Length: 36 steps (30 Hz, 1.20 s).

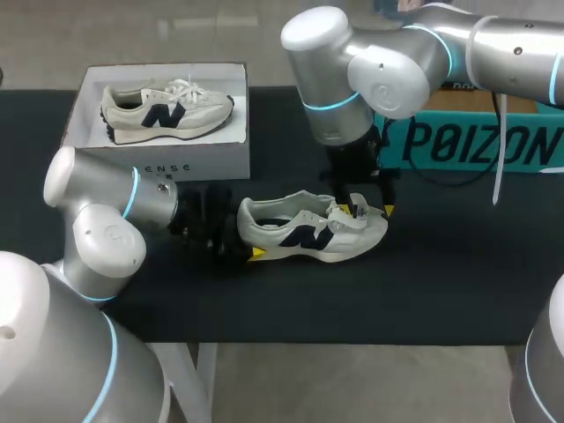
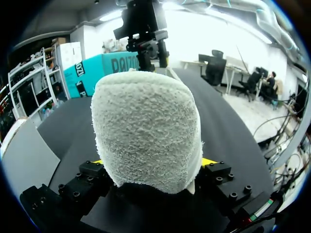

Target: Take the shoe out of the shoebox, open the shoe tongue, remove and reinsert the insole, then place the shoe into the shoebox

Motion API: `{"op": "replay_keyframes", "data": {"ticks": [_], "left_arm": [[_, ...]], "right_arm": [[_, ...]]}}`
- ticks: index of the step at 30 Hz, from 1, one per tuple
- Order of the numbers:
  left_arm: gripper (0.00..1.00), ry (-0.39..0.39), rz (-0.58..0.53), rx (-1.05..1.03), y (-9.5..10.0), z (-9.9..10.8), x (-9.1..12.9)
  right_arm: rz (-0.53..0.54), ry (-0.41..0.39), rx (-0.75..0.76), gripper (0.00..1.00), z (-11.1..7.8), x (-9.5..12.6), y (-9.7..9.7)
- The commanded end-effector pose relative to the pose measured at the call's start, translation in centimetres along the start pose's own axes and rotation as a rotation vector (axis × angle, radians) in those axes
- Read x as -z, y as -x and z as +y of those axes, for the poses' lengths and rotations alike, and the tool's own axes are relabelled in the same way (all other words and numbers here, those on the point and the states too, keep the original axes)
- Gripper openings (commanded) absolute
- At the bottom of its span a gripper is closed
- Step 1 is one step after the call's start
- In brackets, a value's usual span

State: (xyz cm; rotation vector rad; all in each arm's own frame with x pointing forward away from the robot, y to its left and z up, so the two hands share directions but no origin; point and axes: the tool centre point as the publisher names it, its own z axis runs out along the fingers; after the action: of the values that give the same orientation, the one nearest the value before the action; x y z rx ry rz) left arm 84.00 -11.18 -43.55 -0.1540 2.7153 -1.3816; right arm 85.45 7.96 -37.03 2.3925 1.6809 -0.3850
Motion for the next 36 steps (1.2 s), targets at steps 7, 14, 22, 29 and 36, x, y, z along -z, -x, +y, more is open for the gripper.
{"op": "replay_keyframes", "data": {"ticks": [7,14,22,29,36], "left_arm": [[0.00,-0.001,-0.001,-0.001,-0.1,0.3,-0.3],[0.00,-0.001,-0.001,-0.001,-0.1,0.3,-0.3],[0.00,-0.001,-0.001,-0.001,-0.1,0.3,-0.3],[0.00,-0.001,-0.001,-0.001,-0.1,0.3,-0.3],[0.00,-0.001,-0.001,-0.001,-0.1,0.3,-0.3]], "right_arm": [[0.144,0.248,0.361,1.00,-0.1,6.8,-0.3],[0.377,0.432,0.903,1.00,-0.9,10.9,-1.0],[0.526,0.497,1.355,1.00,-3.7,13.2,-0.4],[0.526,0.497,1.355,1.00,-3.7,13.2,-0.4],[0.375,0.510,1.571,1.00,-3.1,13.8,-3.4]]}}
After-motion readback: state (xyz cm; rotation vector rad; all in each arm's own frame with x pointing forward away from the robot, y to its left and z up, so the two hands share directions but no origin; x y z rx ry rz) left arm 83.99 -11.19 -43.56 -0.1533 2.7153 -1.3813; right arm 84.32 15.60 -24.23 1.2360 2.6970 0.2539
